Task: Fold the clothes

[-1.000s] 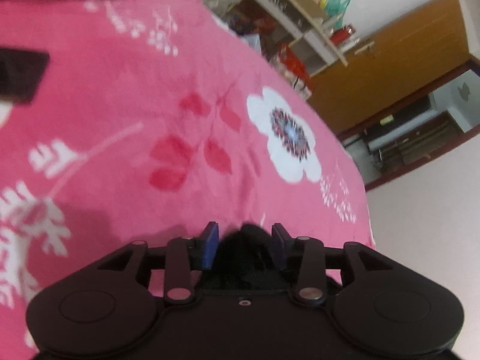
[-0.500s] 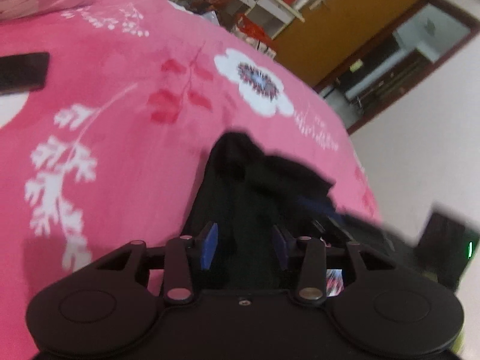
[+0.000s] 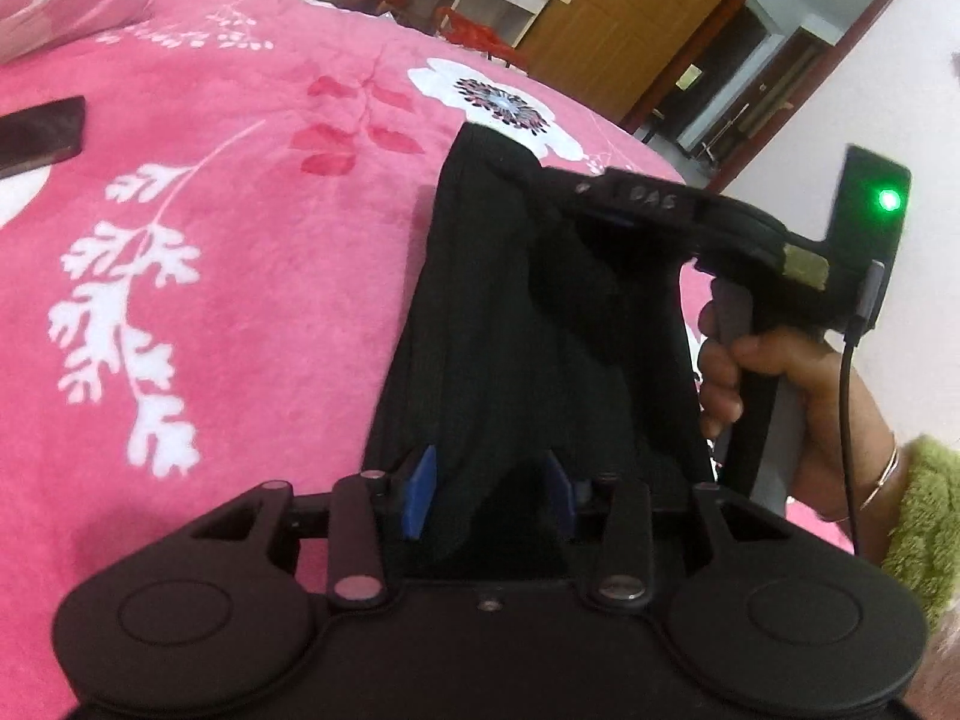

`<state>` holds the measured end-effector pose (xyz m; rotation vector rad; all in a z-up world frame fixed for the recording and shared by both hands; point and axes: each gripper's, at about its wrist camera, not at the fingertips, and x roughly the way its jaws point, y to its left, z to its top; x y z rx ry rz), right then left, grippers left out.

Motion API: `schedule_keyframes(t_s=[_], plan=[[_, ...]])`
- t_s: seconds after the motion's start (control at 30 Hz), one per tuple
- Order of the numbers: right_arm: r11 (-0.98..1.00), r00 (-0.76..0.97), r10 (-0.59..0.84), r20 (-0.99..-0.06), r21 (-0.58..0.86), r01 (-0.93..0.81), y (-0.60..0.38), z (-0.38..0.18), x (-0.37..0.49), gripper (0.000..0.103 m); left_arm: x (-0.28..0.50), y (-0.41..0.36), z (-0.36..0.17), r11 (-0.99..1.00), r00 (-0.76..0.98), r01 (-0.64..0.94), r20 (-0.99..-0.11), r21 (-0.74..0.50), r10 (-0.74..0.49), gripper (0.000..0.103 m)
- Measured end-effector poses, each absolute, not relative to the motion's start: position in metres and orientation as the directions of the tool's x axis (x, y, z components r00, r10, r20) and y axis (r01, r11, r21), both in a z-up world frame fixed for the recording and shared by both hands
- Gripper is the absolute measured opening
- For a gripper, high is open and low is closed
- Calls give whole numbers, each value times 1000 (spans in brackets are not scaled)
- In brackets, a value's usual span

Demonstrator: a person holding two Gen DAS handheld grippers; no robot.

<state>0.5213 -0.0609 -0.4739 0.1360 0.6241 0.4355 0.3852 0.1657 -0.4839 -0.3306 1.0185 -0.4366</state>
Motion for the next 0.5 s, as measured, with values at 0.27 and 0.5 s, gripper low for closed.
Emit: schedule_keyframes(t_s=[0.27, 0.5], plan=[[813, 694, 533, -484, 519, -264, -138, -465, 493, 36, 380, 175, -472, 859, 444, 223, -736, -461, -510, 38], [928, 726, 327, -605, 349, -127, -180, -460, 474, 36, 375, 201, -473, 930, 461, 167, -807, -328, -368, 37]])
